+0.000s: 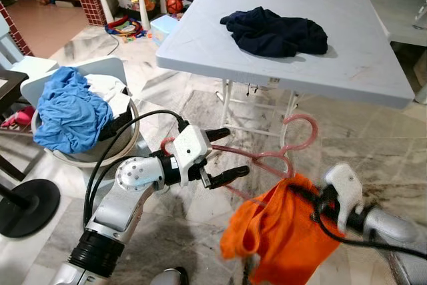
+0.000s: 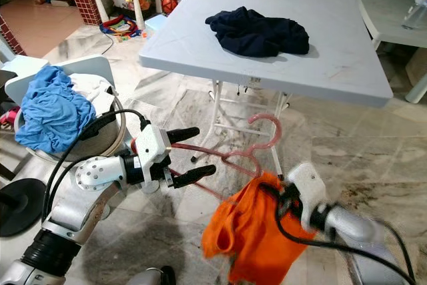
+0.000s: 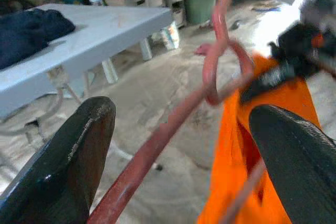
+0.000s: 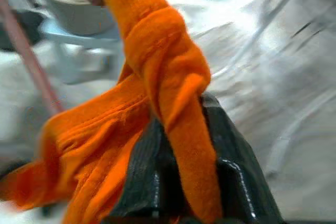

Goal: Hang hanger

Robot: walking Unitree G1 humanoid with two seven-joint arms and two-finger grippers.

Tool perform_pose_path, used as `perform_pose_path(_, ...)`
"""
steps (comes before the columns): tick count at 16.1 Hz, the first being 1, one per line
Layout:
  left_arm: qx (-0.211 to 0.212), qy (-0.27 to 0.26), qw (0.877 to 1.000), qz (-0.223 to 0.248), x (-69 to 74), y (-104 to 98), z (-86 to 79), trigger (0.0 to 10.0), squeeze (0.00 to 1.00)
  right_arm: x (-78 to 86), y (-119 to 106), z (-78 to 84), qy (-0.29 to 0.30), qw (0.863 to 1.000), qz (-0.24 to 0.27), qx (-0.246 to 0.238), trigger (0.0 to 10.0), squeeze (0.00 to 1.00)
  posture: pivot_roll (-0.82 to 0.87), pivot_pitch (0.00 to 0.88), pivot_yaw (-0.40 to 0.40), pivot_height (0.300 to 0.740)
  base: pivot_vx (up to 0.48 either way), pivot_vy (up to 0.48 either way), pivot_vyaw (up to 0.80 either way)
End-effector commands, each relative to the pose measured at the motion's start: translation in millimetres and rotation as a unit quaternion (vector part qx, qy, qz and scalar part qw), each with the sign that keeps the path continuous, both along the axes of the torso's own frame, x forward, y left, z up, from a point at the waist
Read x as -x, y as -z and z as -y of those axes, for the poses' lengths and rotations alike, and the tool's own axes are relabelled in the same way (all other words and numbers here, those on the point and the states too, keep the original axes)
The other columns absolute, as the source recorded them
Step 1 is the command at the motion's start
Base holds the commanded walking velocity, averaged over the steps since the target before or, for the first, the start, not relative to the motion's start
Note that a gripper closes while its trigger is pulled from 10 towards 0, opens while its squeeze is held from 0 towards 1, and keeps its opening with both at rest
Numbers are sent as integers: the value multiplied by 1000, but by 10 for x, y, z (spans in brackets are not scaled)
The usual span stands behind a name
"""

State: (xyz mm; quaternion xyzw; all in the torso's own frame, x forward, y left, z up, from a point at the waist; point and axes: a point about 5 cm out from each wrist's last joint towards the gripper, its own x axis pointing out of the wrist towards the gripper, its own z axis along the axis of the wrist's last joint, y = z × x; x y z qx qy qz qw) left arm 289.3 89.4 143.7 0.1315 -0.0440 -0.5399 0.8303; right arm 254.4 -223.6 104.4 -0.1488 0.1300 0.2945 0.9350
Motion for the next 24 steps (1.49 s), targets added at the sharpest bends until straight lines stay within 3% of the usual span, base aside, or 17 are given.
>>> perform_pose_path(1, -43, -20, 998, -39, 32, 243, -167, 10000, 0, -187, -427, 223, 62, 989, 128, 25, 10000, 0, -28, 82, -12, 740, 0, 0, 0)
perform_pose_path(2, -52, -27, 997, -43, 21, 280, -220, 10000, 0, -216, -517, 246, 42, 983, 168, 64, 10000, 0, -27, 82, -11, 740, 0, 0, 0)
perform_pose_path(3, -59, -38, 997, -44, 4, 307, -286, 10000, 1000, -263, -627, 333, 35, 973, 206, 96, 10000, 0, -25, 82, -11, 740, 0, 0, 0)
perform_pose_path(5, -68, -44, 996, -47, -8, 328, -351, 10000, 1000, -382, -872, 449, 41, 946, 271, 173, 10000, 0, -23, 85, -17, 740, 0, 0, 0)
perform_pose_path(6, -68, -51, 995, -46, -18, 331, -361, 10000, 1000, -442, -991, 466, 51, 935, 299, 182, 10000, 0, -20, 86, -21, 740, 0, 0, 0)
perform_pose_path(9, -60, -54, 996, -47, -12, 337, -343, 10000, 1000, -529, -1107, 467, 36, 922, 330, 199, 10000, 0, -17, 88, -28, 740, 0, 0, 0)
perform_pose_path(11, -27, -43, 996, -78, 61, 318, -250, 10000, 1000, -572, -1015, 495, 60, 928, 308, 200, 10000, 0, -15, 89, -29, 740, 0, 0, 0)
perform_pose_path(12, 10, -65, 995, -73, 55, 274, -187, 10000, 1000, -586, -964, 467, 75, 924, 308, 214, 10000, 0, -14, 88, -28, 740, 0, 0, 0)
perform_pose_path(14, -25, -142, 989, -6, -74, 284, -234, 10000, 1000, -561, -912, 356, 53, 926, 317, 200, 10000, 0, -11, 88, -24, 740, 0, 0, 0)
perform_pose_path(16, -70, -159, 983, 56, -120, 292, -287, 10000, 1000, -506, -830, 253, 7, 923, 324, 208, 10000, 0, -18, 88, -21, 740, 0, 0, 0)
perform_pose_path(17, -64, -162, 983, 49, -116, 293, -286, 10000, 1000, -505, -789, 297, 17, 926, 313, 211, 10000, 0, -21, 88, -20, 740, 0, 0, 0)
perform_pose_path(18, -66, -146, 986, 47, -87, 291, -248, 10000, 1000, -506, -765, 341, 28, 931, 299, 209, 10000, 0, -20, 86, -20, 740, 0, 0, 0)
perform_pose_path(21, -52, -77, 995, 34, 5, 196, -126, 10000, 1000, -401, -514, 334, -31, 950, 214, 224, 10000, 0, -22, 87, -18, 740, 0, 0, 0)
perform_pose_path(24, -38, -20, 999, 14, 144, 112, 21, 10000, 1000, -339, -301, 386, -57, 951, 158, 261, 10000, 0, -17, 90, -21, 740, 0, 0, 0)
